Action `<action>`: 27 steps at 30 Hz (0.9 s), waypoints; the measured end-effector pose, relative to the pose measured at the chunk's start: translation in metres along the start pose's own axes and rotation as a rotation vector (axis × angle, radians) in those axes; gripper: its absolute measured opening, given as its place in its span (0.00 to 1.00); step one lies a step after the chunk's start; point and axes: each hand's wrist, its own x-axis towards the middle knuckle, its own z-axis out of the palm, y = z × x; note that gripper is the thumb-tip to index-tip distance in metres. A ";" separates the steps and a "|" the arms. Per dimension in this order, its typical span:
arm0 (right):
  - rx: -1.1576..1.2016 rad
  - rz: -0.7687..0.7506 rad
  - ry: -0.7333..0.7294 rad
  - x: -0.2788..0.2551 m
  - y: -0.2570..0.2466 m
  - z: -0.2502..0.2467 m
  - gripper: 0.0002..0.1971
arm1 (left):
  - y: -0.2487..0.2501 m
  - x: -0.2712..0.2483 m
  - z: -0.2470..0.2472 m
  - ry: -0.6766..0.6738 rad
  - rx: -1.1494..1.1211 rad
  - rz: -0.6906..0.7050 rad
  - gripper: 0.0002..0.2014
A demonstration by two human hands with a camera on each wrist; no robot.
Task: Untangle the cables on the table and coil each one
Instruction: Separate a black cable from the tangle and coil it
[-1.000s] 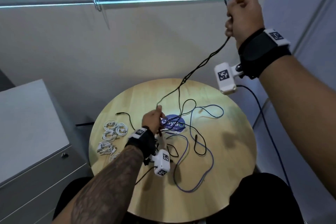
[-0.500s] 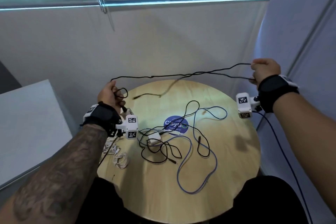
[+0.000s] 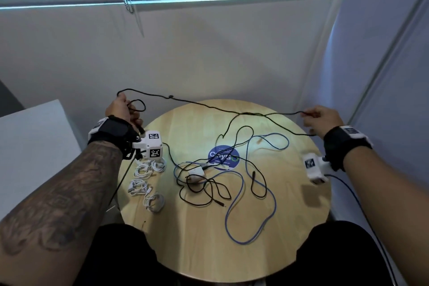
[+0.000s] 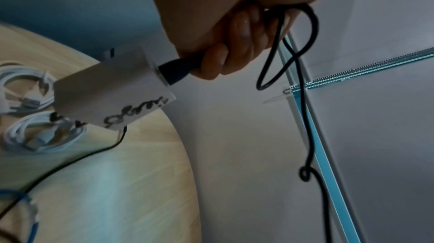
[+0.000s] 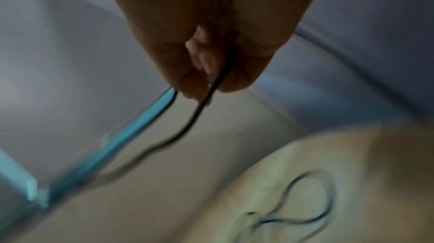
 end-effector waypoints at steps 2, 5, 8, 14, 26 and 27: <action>0.034 0.018 0.065 0.001 0.004 0.001 0.06 | 0.007 0.007 -0.001 0.023 0.005 0.011 0.20; 0.581 0.263 0.062 0.008 0.005 0.008 0.11 | 0.013 0.013 -0.001 0.039 0.022 0.018 0.19; 0.782 0.375 -0.034 0.008 -0.001 0.016 0.22 | 0.009 0.012 0.003 0.025 0.044 0.001 0.19; 0.176 0.192 -0.106 0.003 0.005 0.023 0.32 | 0.007 0.017 -0.004 0.030 0.035 -0.027 0.18; -0.421 0.029 -0.174 -0.006 0.047 0.031 0.05 | 0.040 0.020 0.008 0.054 0.230 0.098 0.19; -0.347 0.056 -0.213 -0.009 0.040 0.033 0.05 | 0.037 0.013 0.016 0.020 0.289 0.137 0.20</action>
